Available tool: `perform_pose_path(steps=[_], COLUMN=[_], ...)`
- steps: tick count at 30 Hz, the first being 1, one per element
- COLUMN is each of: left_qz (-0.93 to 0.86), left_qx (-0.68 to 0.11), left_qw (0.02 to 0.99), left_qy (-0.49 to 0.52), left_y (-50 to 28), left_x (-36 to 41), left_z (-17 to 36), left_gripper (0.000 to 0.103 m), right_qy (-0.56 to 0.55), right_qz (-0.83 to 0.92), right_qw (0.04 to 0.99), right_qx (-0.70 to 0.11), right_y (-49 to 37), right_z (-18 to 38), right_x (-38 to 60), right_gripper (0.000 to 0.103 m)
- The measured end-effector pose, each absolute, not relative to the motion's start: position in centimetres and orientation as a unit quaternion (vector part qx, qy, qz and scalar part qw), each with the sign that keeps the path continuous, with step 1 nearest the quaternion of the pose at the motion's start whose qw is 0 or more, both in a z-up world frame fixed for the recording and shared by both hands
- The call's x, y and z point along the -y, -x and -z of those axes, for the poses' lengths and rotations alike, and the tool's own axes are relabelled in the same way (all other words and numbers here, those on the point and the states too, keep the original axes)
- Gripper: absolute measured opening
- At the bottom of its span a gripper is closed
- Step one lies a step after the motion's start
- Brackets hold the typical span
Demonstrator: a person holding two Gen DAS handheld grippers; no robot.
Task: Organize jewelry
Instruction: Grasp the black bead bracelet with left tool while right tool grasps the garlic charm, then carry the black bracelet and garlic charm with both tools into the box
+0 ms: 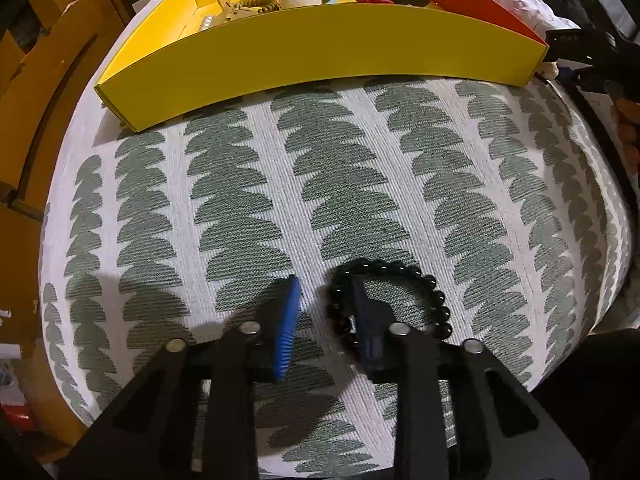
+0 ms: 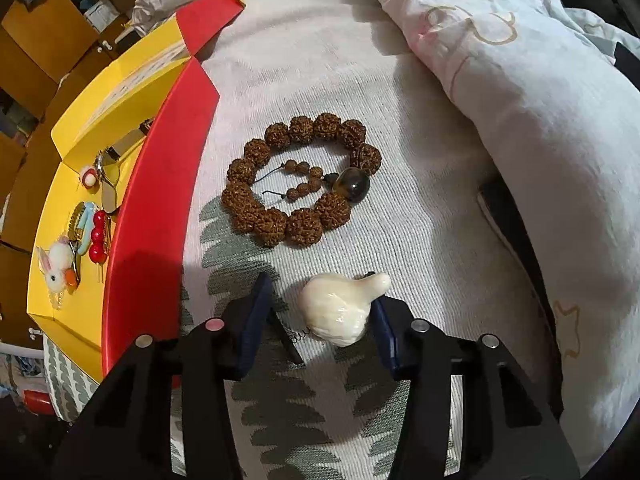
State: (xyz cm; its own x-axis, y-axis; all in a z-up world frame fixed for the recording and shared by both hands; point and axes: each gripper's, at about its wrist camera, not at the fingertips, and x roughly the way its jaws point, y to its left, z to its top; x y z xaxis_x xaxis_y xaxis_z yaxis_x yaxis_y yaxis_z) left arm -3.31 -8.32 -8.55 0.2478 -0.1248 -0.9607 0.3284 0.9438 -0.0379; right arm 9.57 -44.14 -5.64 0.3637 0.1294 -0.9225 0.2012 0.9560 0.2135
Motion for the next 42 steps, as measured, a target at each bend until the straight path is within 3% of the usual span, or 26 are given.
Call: perform_pose_path(steps=[2, 11, 20, 42], left_qz=[0.151, 0.167, 0.174, 0.193], left_qx=[-0.601, -0.617, -0.61, -0.525], left_qw=[0.781, 0.769, 0.773, 0.827], left_qy=[-0.076, -0.028, -0.011, 0.062], left_y=[2.6, 0.3, 0.3, -4.1], left_x=[9.2, 7.6, 7.2, 3.7], left_z=[8.1, 8.3, 7.8, -4.6], left_gripper=[0.011, 0.011, 0.01, 0.009], right_qy=[-0.151, -0.175, -0.195, -0.191], right_qz=[0.021, 0.016, 0.006, -0.1], right_qw=[0.81, 0.802, 0.802, 0.859], right_qx=[-0.566, -0.571, -0.564, -0.464], right_y=[-9.5, -8.6, -7.5, -9.0], right_z=[5.7, 5.1, 4.0, -6.1], right_x=[44.2, 44.4, 44.6, 36.7], right_gripper=[0.045, 0.034, 0.033, 0.033])
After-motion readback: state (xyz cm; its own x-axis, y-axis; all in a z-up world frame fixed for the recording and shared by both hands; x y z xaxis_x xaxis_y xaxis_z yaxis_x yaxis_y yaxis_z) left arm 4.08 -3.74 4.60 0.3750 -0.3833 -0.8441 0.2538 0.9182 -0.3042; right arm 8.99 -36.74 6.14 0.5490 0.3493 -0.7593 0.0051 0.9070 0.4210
